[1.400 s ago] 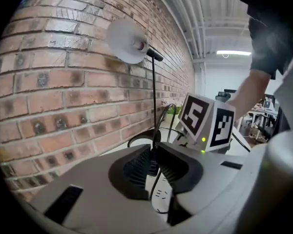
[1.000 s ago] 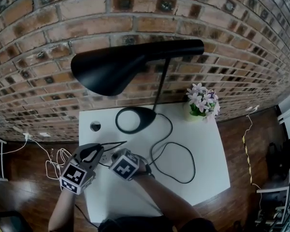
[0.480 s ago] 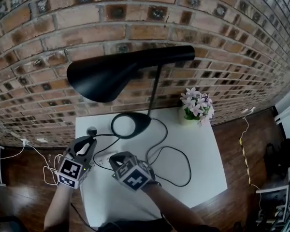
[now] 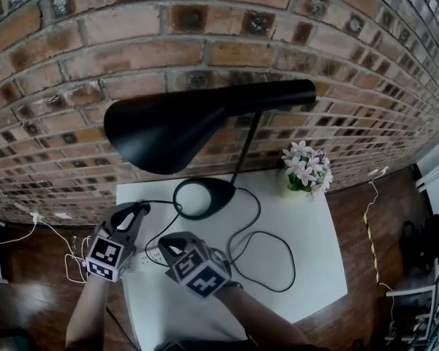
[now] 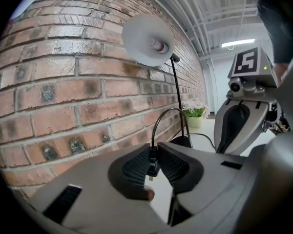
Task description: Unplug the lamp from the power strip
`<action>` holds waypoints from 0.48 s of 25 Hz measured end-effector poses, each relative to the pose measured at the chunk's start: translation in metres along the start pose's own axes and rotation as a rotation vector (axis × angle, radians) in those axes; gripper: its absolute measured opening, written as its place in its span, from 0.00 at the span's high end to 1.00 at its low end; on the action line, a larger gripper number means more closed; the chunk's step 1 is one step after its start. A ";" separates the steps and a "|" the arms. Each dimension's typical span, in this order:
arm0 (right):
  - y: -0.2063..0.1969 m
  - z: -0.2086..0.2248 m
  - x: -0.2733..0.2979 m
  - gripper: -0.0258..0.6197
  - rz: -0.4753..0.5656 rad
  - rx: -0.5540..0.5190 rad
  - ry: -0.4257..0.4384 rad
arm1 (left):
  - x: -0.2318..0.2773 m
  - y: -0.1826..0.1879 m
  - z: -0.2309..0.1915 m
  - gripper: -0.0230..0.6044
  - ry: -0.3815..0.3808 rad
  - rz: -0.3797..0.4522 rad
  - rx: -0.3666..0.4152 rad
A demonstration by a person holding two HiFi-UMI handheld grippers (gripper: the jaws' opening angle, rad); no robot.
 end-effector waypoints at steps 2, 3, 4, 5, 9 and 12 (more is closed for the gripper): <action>0.000 0.002 0.004 0.96 0.012 0.004 -0.005 | 0.004 -0.008 -0.003 0.86 -0.002 -0.004 -0.015; -0.001 0.004 0.005 0.96 0.011 0.006 -0.007 | 0.007 -0.013 -0.004 0.86 -0.002 -0.006 -0.023; -0.003 0.006 0.007 0.96 0.007 0.009 -0.009 | 0.010 -0.017 -0.006 0.86 -0.002 -0.008 -0.031; -0.004 0.009 0.008 0.96 0.002 0.012 -0.010 | 0.014 -0.021 -0.008 0.86 -0.002 -0.011 -0.037; -0.010 0.018 0.015 0.96 -0.015 0.036 -0.006 | 0.027 -0.041 -0.017 0.86 0.003 -0.036 -0.068; -0.015 0.024 0.020 0.96 -0.019 0.065 -0.005 | 0.032 -0.058 -0.021 0.86 0.014 -0.053 -0.100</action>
Point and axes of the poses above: the fingertips, and each gripper's own axes: x forward along the fingers, z to its right, y out of its top, the point moved 5 cm from there along -x, backward along the fingers, and after that the axes turned 8 degrees about z, right-handed, at the moved point
